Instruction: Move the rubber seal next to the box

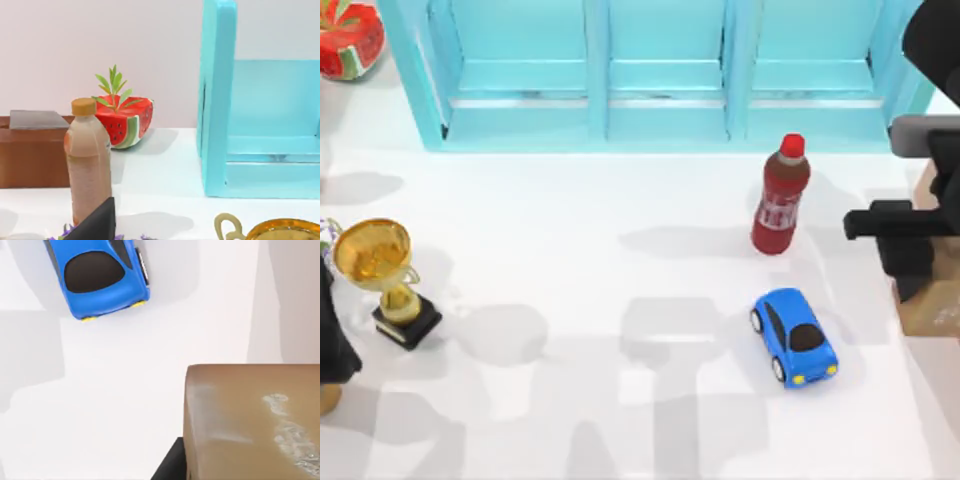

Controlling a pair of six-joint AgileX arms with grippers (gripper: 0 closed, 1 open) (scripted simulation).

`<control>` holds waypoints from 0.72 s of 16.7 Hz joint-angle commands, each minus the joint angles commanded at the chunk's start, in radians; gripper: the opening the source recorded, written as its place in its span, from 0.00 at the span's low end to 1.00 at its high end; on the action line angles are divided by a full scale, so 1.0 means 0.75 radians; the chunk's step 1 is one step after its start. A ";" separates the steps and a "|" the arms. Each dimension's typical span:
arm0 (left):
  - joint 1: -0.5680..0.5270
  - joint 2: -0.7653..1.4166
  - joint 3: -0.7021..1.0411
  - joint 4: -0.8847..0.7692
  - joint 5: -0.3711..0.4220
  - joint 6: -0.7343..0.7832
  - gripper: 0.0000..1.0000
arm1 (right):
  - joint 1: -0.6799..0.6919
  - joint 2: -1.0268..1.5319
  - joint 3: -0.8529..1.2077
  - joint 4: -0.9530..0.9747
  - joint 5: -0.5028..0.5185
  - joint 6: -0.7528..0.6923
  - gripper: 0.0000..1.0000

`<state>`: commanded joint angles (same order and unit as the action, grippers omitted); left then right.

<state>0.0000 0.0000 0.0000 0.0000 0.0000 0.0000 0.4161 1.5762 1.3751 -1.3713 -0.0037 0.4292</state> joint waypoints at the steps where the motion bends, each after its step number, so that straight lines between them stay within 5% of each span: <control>1: 0.000 0.000 0.000 0.000 0.000 0.000 1.00 | -0.043 -0.054 -0.054 -0.001 0.000 -0.044 0.00; 12: 0.000 0.000 0.000 0.000 0.000 0.000 1.00 | -0.106 -0.129 -0.197 0.065 0.000 -0.114 0.00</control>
<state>0.0000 0.0000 0.0000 0.0000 0.0000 0.0000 0.3367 1.4790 1.2276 -1.3227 -0.0038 0.3438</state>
